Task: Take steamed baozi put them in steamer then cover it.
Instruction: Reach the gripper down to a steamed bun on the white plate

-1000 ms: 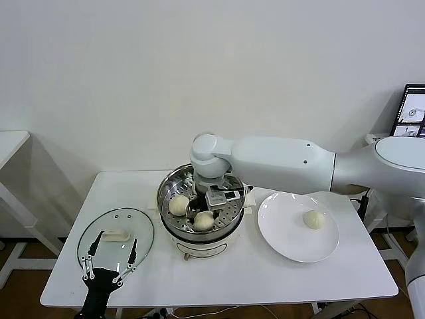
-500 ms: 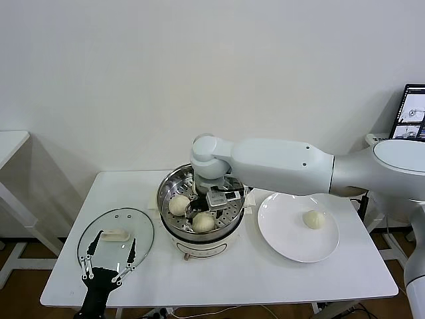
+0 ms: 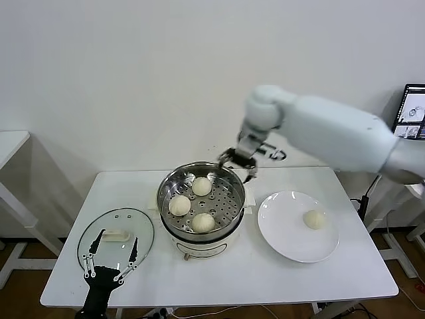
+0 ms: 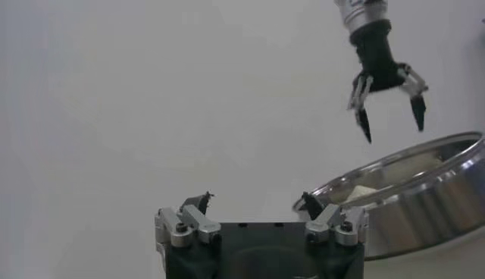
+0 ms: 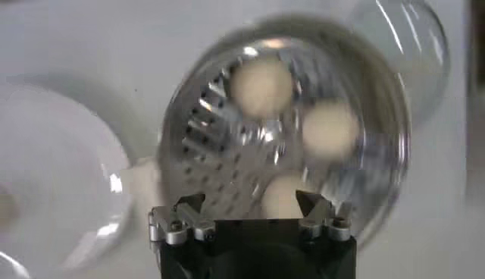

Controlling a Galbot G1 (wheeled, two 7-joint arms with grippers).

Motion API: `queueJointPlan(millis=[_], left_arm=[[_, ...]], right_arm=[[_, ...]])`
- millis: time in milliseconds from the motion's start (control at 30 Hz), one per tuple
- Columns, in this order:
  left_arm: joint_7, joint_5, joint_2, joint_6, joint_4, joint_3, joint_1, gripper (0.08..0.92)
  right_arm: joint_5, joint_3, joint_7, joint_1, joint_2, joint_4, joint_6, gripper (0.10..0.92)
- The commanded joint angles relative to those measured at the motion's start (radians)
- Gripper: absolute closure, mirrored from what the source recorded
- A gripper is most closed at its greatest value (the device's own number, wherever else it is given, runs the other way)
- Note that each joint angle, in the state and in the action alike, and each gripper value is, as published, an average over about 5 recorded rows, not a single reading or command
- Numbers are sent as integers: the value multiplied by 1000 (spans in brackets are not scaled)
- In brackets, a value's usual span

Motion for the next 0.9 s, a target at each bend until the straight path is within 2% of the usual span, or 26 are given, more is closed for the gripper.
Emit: queueJointPlan(millis=[33,333,900], left_arm=[[1,1,4,1,-2,-4,2,177],[2,2,0,9,-5,-9,2,177],[-2,11,-4,16,-1,-11,6,177]], right_arm=[[168,12,-35,-73,-209,-299,-279,203],[67,35,0,-267,-241,-328,-261,203],[-87,157,88,-455,-165,-423,-213,203]])
